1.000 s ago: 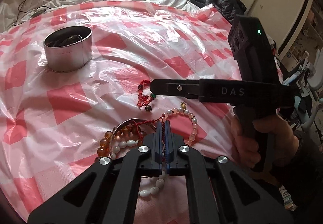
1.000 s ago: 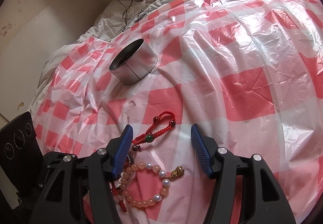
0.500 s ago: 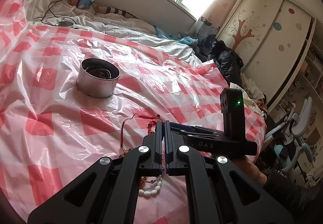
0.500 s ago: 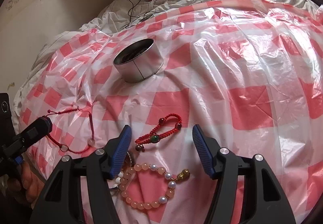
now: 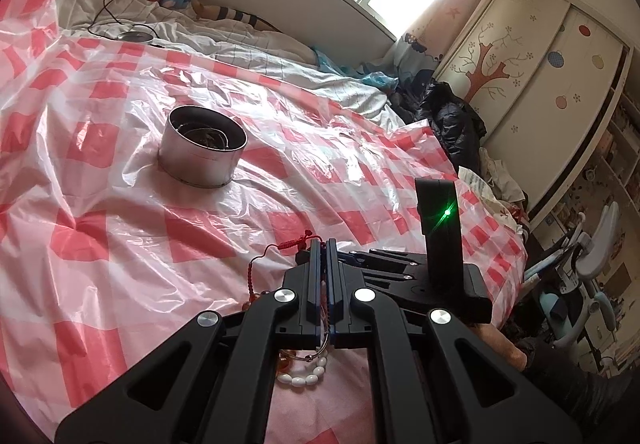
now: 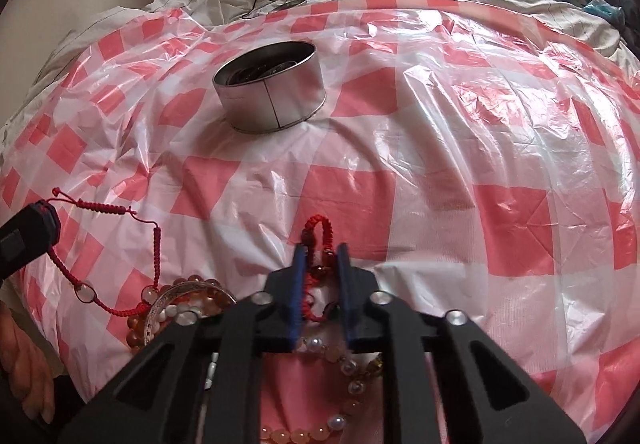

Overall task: Organize jewelry
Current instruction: 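Grasp red cord bracelet with left gripper while right grasps red beaded bracelet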

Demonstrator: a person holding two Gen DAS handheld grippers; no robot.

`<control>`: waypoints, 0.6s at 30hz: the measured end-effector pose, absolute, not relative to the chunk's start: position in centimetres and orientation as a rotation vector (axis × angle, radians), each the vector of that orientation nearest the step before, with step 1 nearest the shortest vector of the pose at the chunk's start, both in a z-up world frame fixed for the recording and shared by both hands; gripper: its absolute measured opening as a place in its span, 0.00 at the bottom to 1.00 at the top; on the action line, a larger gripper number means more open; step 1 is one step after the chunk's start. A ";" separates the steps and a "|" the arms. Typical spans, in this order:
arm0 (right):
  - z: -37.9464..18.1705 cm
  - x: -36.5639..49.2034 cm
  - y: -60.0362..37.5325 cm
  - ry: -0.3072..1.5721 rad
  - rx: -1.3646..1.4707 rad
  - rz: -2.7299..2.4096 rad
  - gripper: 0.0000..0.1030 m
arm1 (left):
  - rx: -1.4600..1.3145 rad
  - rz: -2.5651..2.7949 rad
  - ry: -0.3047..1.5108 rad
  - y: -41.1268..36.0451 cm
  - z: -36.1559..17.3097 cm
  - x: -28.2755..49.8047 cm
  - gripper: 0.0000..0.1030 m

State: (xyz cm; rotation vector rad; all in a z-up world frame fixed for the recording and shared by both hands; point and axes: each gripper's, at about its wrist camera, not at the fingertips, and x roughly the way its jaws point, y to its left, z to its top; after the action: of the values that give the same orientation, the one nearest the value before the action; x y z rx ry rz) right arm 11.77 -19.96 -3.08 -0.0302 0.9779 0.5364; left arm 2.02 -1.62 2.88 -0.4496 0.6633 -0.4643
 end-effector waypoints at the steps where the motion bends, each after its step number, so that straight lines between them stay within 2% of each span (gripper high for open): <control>1: -3.0 11.7 -20.3 0.974 -0.018 0.537 0.14 | -0.450 -0.465 0.663 -1.6 2.9 2.0 0.02; 11: -1.8 11.7 -25.8 0.889 0.450 0.655 0.13 | -0.460 -0.448 0.651 -0.9 2.8 2.2 0.02; 18: -0.3 11.9 -26.0 0.846 0.538 0.699 0.13 | -0.462 -0.432 0.615 0.4 3.6 3.5 0.02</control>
State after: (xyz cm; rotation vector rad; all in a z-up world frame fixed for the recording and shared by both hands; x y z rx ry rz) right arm 11.92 -26.02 -0.26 0.5382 0.8460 0.6991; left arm 3.54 0.36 3.56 -0.4615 0.6146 -0.4319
